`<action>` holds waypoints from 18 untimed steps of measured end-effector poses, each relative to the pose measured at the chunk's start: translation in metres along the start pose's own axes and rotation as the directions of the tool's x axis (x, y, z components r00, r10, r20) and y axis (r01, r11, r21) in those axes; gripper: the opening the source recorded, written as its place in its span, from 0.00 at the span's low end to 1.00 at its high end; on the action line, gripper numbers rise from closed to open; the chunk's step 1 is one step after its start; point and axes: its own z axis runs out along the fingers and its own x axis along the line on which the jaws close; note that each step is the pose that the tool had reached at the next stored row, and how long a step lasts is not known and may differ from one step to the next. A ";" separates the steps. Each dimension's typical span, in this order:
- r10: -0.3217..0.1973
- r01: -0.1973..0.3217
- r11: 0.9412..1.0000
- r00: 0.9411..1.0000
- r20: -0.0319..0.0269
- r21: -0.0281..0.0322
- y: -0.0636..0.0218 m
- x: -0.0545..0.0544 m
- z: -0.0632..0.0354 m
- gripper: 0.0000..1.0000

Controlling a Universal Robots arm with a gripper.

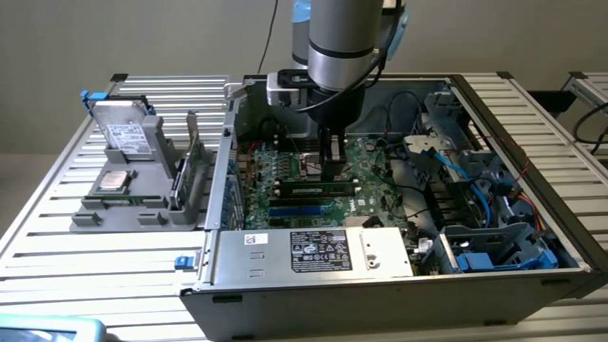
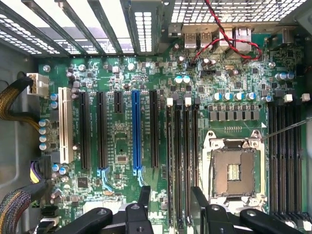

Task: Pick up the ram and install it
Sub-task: 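Press down the ram until it locks into place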

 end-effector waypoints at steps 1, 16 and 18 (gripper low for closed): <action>0.000 0.000 1.000 1.000 0.000 0.000 0.0000 0.000 0.0000 0.45; 0.000 0.000 1.000 1.000 0.000 0.000 0.0000 0.000 0.0000 0.31; 0.000 0.000 1.000 1.000 0.000 0.000 0.0000 0.000 0.0000 0.25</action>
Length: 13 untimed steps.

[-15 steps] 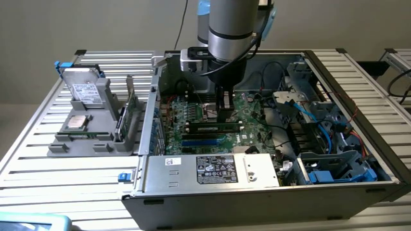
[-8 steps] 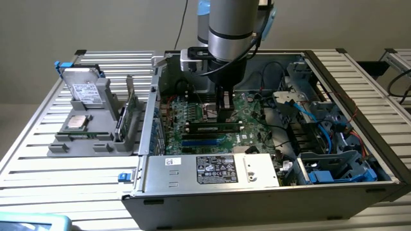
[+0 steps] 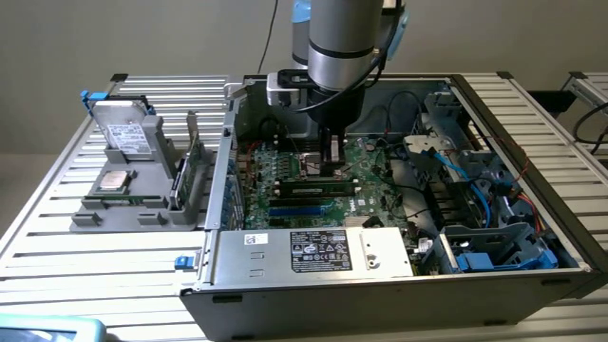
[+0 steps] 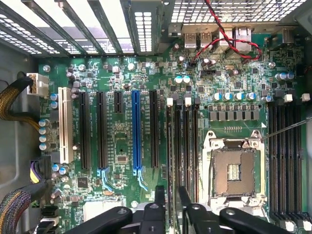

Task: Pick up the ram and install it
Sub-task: 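Press down the ram until it locks into place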

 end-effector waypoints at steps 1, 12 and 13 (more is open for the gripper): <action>0.000 0.000 1.000 1.000 0.000 0.000 0.0000 0.000 0.0000 0.19; 0.000 0.000 1.000 1.000 0.008 -0.001 -0.0037 0.000 0.0049 0.11; 0.000 0.000 1.000 1.000 0.010 -0.001 -0.0060 0.000 0.0060 0.11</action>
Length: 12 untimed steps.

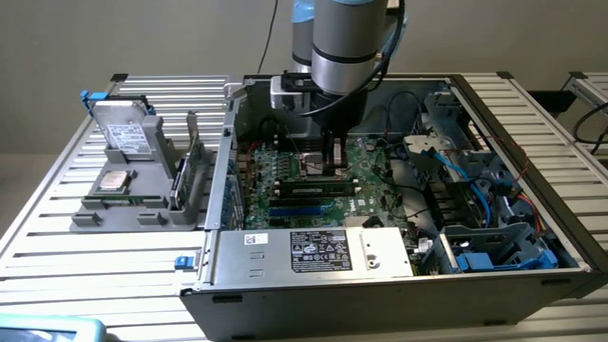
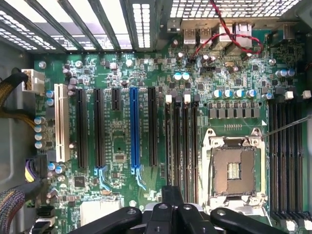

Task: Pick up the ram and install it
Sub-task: 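Press down the ram until it locks into place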

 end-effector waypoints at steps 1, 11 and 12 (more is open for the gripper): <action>0.000 0.000 1.000 1.000 0.003 0.000 -0.0022 0.000 0.0011 0.11; 0.000 0.000 1.000 1.000 0.020 -0.001 -0.0120 0.001 0.0151 0.11; 0.000 0.000 1.000 1.000 0.021 -0.001 -0.0124 0.001 0.0166 0.11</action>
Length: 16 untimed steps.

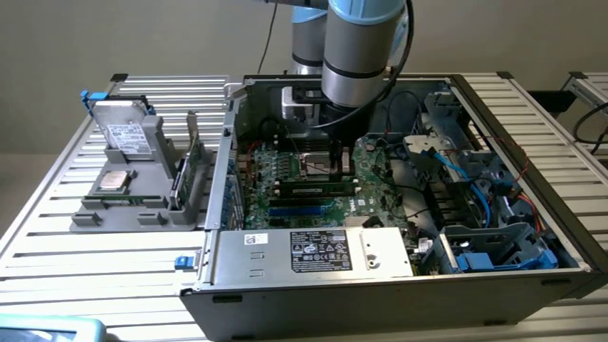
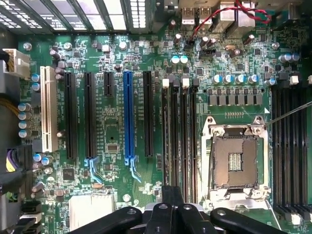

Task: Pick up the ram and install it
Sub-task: 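Press down the ram until it locks into place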

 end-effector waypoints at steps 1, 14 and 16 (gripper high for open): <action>0.000 0.000 1.000 1.000 0.001 0.000 -0.0003 0.000 0.0016 0.11; 0.000 0.000 1.000 1.000 0.008 0.000 -0.0030 0.002 0.0144 0.11; 0.000 0.000 1.000 1.000 0.008 -0.001 -0.0031 0.002 0.0154 0.11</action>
